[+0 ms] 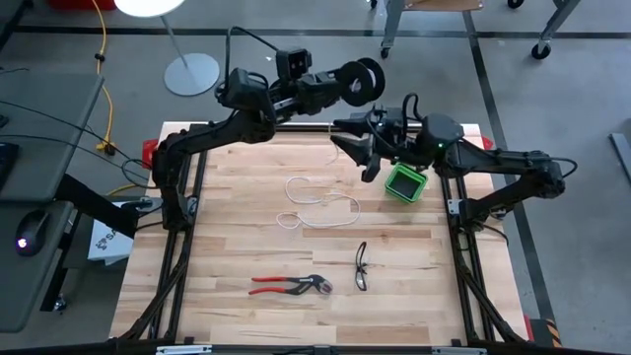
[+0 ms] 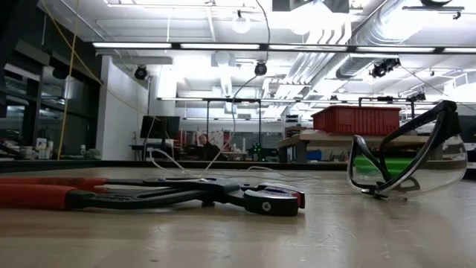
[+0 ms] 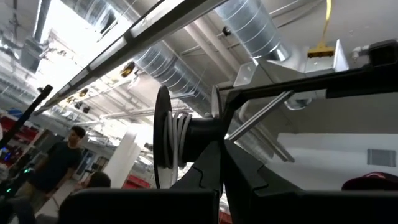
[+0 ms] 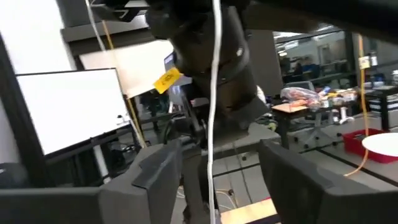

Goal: Coil cords
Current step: Coil the wire into the spool

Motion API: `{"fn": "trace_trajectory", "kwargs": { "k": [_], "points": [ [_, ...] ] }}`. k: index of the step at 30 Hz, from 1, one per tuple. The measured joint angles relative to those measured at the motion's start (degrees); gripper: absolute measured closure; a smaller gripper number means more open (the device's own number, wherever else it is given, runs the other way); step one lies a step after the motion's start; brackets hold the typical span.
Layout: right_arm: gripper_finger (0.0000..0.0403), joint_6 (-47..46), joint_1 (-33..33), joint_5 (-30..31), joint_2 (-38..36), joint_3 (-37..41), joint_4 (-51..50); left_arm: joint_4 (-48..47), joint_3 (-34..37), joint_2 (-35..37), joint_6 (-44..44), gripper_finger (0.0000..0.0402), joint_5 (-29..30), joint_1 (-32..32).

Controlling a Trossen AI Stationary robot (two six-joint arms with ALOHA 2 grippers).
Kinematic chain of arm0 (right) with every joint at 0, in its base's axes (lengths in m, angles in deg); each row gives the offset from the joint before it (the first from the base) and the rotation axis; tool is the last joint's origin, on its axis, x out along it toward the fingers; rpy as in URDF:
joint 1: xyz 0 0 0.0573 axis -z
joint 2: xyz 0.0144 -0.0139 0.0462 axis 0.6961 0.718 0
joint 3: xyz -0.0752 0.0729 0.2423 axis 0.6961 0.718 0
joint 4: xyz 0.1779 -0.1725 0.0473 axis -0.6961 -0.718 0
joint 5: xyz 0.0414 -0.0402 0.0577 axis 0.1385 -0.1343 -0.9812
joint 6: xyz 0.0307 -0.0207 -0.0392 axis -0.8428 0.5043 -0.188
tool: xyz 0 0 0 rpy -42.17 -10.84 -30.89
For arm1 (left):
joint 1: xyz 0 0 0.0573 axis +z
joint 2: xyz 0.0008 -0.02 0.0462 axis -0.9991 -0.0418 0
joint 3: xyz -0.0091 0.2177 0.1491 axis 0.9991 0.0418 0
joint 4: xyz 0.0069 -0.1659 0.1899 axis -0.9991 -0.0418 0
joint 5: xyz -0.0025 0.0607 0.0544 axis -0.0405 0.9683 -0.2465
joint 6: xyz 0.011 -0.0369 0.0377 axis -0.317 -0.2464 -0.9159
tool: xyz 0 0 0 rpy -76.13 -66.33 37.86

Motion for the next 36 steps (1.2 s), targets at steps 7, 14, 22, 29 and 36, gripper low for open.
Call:
{"fn": "trace_trajectory", "kwargs": {
  "k": [7,14,22,29,36],
  "points": [
    [0.0186,-1.83,-0.06,-2.04,1.07,0.00,0.46,-2.19,0.00,0.00,-1.53,0.0401,0.18,-0.91],
    [0.0239,-2.04,-0.19,-2.00,1.39,0.00,0.69,-2.35,0.00,0.00,-1.95,0.0401,0.44,-0.88],
    [0.0393,-1.65,-1.10,-0.93,0.88,0.00,1.13,-2.50,0.00,0.42,-1.88,0.0401,-0.26,1.11],
    [0.0402,-4.04,-3.37,-2.36,-1.90,0.00,-3.04,-6.61,0.00,2.95,-2.40,0.0401,-1.70,4.97],
    [0.0402,-3.89,-5.65,-2.13,-5.78,-0.02,-7.55,-24.65,0.02,8.52,-11.29,0.0401,-6.42,9.64]
  ]
}}
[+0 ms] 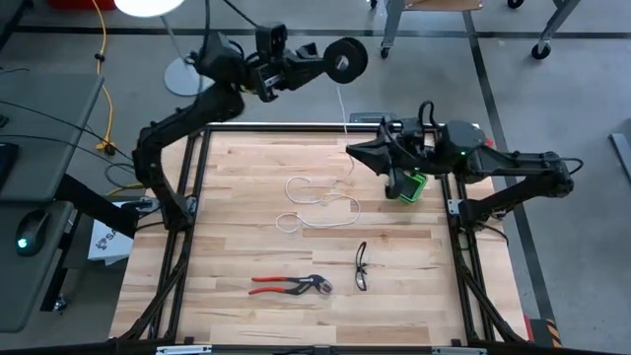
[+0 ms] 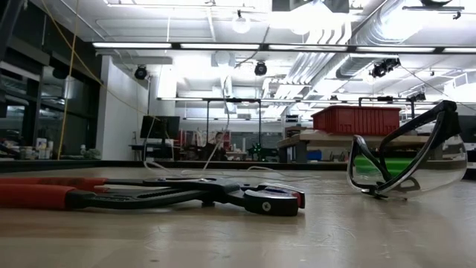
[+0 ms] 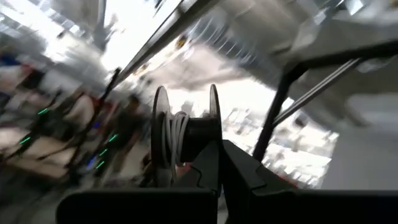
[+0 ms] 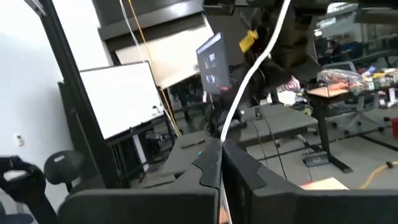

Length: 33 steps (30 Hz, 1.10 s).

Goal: Coil cords
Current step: Coil the wire into the spool

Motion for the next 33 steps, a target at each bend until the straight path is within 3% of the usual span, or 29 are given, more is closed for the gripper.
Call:
{"fn": "trace_trajectory", "kwargs": {
  "k": [6,11,16,21,26,29,33],
  "points": [
    [0.0403,0.53,-0.05,1.29,-3.48,0.00,-5.81,-24.34,-0.02,5.93,-7.32,0.0401,-6.19,2.00],
    [0.0403,1.88,0.85,1.85,-5.32,0.00,-5.66,-48.48,-0.02,9.65,-13.24,0.0401,-7.17,2.03],
    [0.0403,1.89,2.92,1.75,-5.52,0.00,-4.91,-59.09,-0.02,10.58,-14.58,0.0401,-7.09,1.00],
    [0.0403,1.24,4.86,-2.14,-4.93,0.00,-2.30,-61.51,-0.02,9.09,-13.56,0.0401,-7.42,-1.09],
    [0.0403,-0.07,6.37,-5.42,-3.36,0.00,-0.47,-59.53,0.00,5.14,-8.95,0.0401,-14.62,-4.67],
    [0.0403,-1.16,6.98,-8.32,-1.93,0.00,0.24,-53.07,0.02,2.22,-5.72,0.0401,-18.42,-7.47],
    [0.0403,-1.21,6.98,-11.52,-0.32,0.02,2.47,-36.97,0.04,-1.55,1.85,0.0401,-23.04,-10.15]
  ]
}}
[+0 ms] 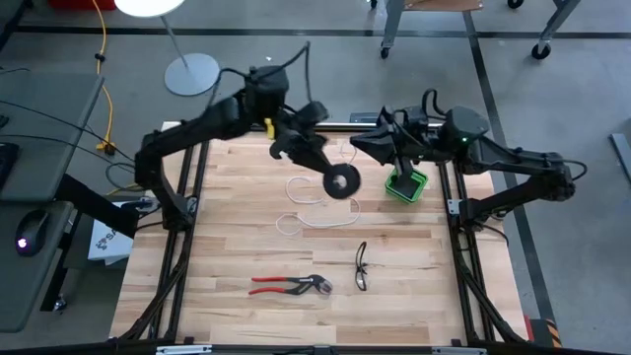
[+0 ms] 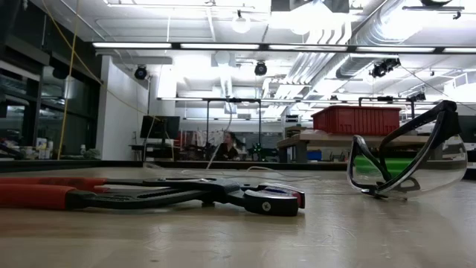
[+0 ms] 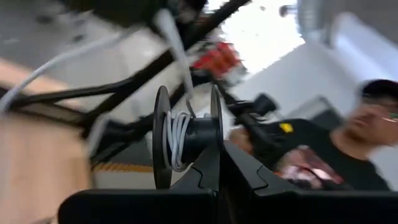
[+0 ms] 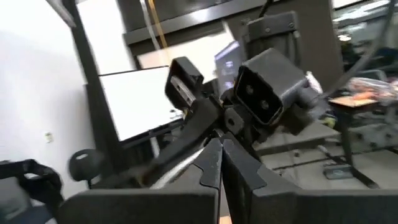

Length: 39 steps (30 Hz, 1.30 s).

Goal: Coil cords
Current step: Coil the wire into the spool

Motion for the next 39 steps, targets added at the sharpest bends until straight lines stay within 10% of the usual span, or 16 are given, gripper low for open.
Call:
{"fn": "trace_trajectory", "kwargs": {
  "k": [12,28,39],
  "points": [
    [0.0403,-0.02,-0.17,-2.49,0.68,0.00,2.88,47.67,0.01,-7.83,20.93,0.0401,7.12,-0.85],
    [0.0394,-0.89,-0.11,-1.49,0.57,-0.09,3.18,49.47,0.03,-5.02,9.60,0.0401,18.30,3.59],
    [0.0235,2.71,-0.16,7.38,3.30,0.02,2.63,50.58,-0.04,-4.47,6.77,0.0401,21.46,3.81]
  ]
}}
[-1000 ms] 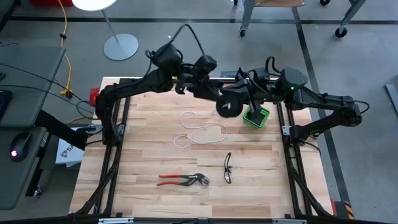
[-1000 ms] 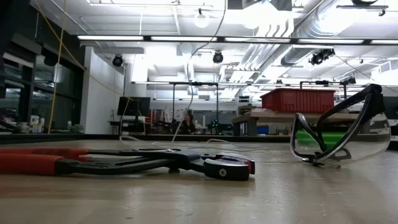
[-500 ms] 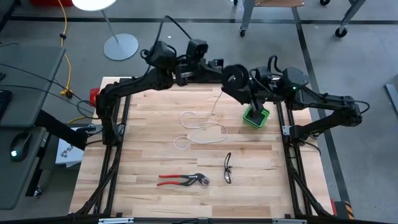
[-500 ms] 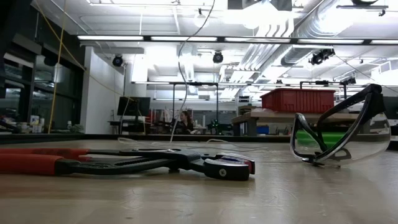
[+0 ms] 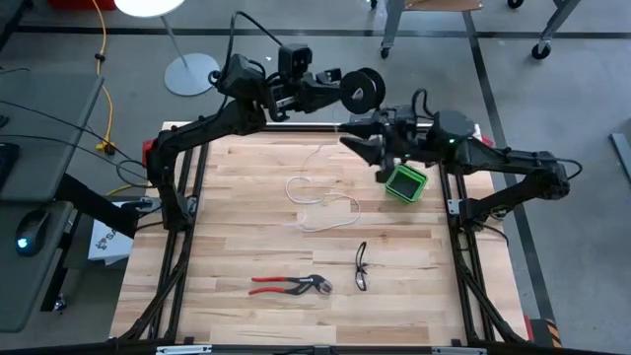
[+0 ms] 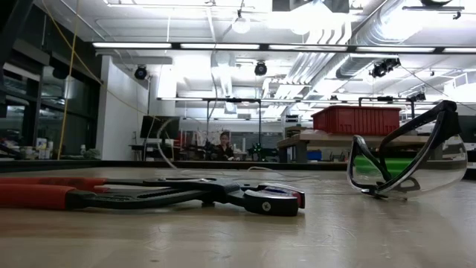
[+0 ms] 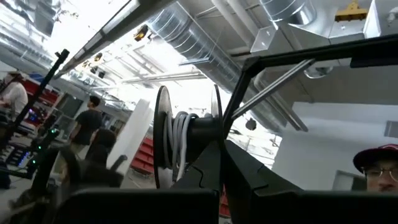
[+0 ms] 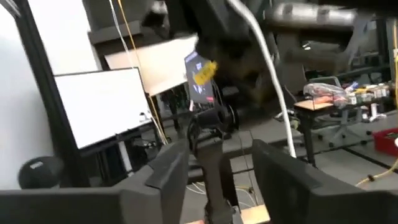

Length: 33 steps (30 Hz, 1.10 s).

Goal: Coil cords
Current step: Coil the wire into the spool

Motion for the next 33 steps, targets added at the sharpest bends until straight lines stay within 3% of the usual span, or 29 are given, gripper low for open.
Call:
{"fn": "trace_trajectory", "kwargs": {
  "k": [5,24,30,33],
  "points": [
    [0.0211,3.99,-0.01,2.04,2.25,-0.02,0.67,0.06,0.00,0.05,-0.08,0.0401,1.11,-0.30],
    [0.0210,17.22,-4.09,3.93,2.13,0.00,5.36,0.24,0.00,0.05,0.44,0.0401,0.82,-0.90],
    [0.0210,24.23,-6.85,16.27,0.29,-0.07,4.33,0.24,0.00,0.05,0.31,0.0401,1.09,-1.18],
    [0.0210,23.07,-6.47,17.18,0.31,-0.07,2.76,0.09,0.00,0.05,-0.88,0.0401,1.92,-1.55]
  ]
}}
